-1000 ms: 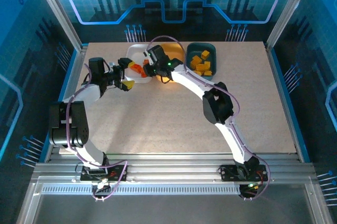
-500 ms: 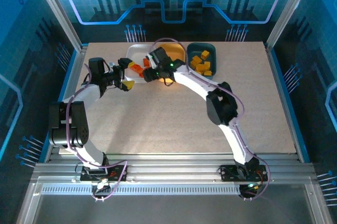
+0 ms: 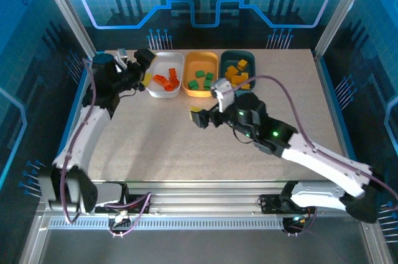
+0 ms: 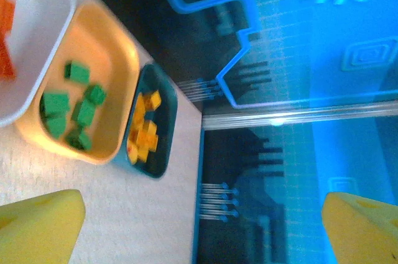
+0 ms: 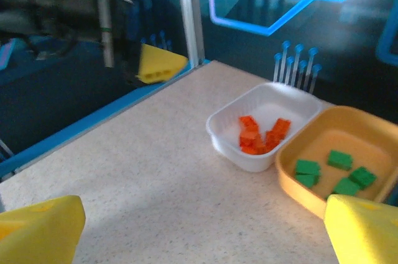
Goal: Sort the legos into containers by color
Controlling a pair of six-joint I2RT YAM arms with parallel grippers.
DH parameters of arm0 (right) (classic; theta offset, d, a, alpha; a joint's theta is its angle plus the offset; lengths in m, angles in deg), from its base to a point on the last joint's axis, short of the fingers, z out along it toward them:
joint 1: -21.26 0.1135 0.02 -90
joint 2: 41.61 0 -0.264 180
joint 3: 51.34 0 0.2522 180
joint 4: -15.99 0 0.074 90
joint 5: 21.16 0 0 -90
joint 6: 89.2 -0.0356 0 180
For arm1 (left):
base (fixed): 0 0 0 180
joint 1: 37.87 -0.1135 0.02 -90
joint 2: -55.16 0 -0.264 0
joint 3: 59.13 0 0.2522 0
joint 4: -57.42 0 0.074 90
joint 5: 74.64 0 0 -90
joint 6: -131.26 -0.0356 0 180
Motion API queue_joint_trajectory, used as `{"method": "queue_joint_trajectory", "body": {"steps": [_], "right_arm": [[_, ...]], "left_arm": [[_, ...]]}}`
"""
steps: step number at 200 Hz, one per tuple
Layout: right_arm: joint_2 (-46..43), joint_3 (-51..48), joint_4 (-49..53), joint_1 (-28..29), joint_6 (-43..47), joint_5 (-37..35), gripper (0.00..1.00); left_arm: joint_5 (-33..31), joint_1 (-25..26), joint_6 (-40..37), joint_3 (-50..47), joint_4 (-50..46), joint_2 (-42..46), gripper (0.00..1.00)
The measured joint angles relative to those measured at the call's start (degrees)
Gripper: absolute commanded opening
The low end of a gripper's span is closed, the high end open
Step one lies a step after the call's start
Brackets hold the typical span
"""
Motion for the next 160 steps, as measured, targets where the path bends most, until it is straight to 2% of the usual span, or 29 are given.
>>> {"method": "queue_joint_trajectory", "body": {"steps": [22,35,59,77,99,122,137,160], "right_arm": [[-2.7,-1.7,-1.0,-0.6,1.4,-4.1,1.00],[-1.2,-1.3,0.2,-2.2,3.3,-6.4,1.00],[2.3,-4.1,0.4,-10.0,6.4,-10.8,1.00],[0.7,-15.8,-6.2,-18.6,10.8,-11.8,1.00],[-1.9,-30.0,-12.4,-28.2,14.9,-11.1,1.00],[-0.5,-33.9,-16.4,-37.6,15.0,-7.4,1.00],[2.5,-34.7,-22.9,-40.2,15.0,-5.3,1.00],[9.4,-35.9,-31.8,-41.4,14.9,-2.5,1.00]], "left_arm": [[-12.9,9.7,-8.9,-3.3,0.7,9.4,0.99],[-19.5,13.3,-15.4,-8.5,3.3,13.8,0.99],[-34.0,14.5,-25.1,-18.4,7.0,15.1,0.99],[-41.8,14.3,-35.2,-29.3,15.2,12.6,0.99],[-46.2,14.3,-47.8,-41.3,26.9,9.1,0.99],[-47.9,13.9,-57.0,-44.8,37.8,0.3,0.99],[-48.3,13.6,-60.4,-44.4,42.9,-4.6,0.99],[-47.0,11.9,-63.3,-42.8,46.2,-6.8,0.99]]}}
